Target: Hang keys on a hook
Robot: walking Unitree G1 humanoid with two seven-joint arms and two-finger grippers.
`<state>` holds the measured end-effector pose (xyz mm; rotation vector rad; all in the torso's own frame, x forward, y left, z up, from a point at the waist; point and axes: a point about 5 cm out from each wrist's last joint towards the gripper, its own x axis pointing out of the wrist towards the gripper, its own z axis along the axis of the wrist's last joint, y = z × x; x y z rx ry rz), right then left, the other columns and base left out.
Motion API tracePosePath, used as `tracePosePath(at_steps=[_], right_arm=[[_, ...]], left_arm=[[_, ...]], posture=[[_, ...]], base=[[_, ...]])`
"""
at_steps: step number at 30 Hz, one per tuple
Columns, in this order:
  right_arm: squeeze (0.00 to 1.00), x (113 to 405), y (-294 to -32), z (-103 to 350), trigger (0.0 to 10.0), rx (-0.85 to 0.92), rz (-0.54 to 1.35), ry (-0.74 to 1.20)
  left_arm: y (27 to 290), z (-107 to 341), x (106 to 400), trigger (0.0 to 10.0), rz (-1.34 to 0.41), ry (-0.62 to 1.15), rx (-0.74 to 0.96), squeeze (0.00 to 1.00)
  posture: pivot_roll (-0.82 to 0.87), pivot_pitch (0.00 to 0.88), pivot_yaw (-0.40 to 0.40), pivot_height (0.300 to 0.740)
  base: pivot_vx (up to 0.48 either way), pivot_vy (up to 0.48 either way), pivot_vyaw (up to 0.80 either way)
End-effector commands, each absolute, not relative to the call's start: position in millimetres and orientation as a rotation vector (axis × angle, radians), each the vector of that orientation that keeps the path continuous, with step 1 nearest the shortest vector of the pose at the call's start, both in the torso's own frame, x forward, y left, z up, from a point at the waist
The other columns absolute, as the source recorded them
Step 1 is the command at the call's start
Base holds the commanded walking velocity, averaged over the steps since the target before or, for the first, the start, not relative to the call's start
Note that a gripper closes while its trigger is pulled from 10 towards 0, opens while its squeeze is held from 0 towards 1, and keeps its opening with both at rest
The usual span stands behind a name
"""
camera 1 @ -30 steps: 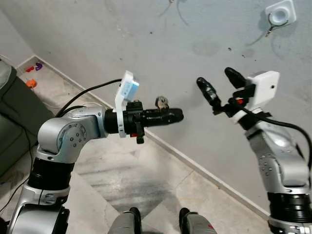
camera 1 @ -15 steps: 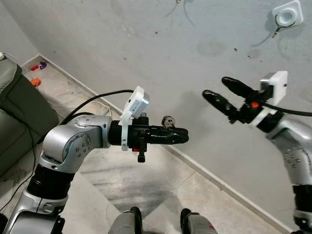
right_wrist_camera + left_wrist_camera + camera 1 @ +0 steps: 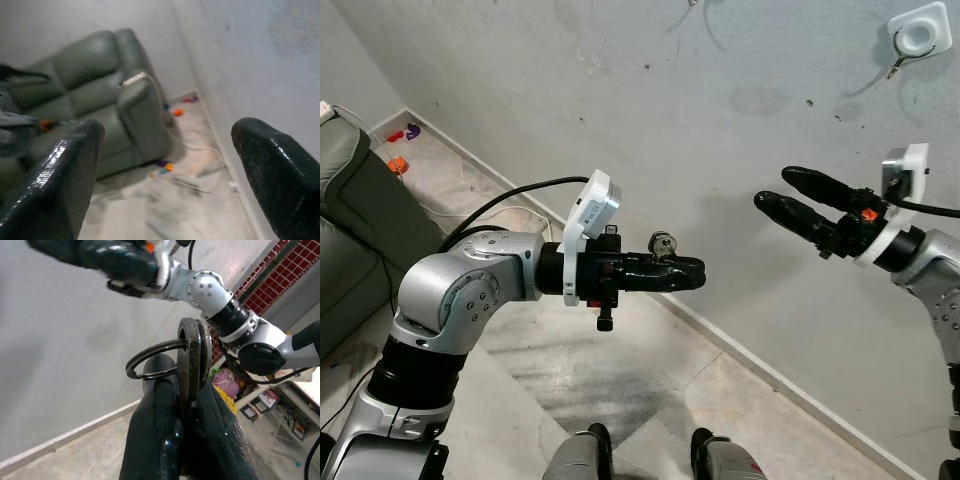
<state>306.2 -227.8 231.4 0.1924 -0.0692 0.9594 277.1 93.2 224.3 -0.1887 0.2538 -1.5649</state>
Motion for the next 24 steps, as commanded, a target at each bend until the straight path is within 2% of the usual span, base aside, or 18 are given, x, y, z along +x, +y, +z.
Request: tracePosePath(at_steps=[1,8,16,24], right_arm=[[0.0,298,-228,240,10.0,0.191,1.017,-0.094],[0.0,286,-229,239,10.0,0.228,1.088,-0.075],[0.0,271,-195,225,10.0,0.201,1.168,-0.035],[0.0,264,-177,230,10.0,0.216,1.214,-0.066]], left_arm=[[94,224,277,10.0,-1.572,0.251,-0.19,0.0],[94,224,277,10.0,-1.573,0.254,-0.206,0.0],[85,224,277,10.0,-1.585,0.251,-0.225,0.0],[73,220,274,10.0,-1.618,0.26,-0.251,0.0]], posture=[[-0.07,0.198,0.094,0.74],[-0.08,0.2,0.1,0.74],[-0.08,0.201,0.096,0.74],[-0.09,0.204,0.096,0.74]], base=[[0.0,0.0,0.0],[0.0,0.0,0.0],[0.0,0.0,0.0],[0.0,0.0,0.0]])
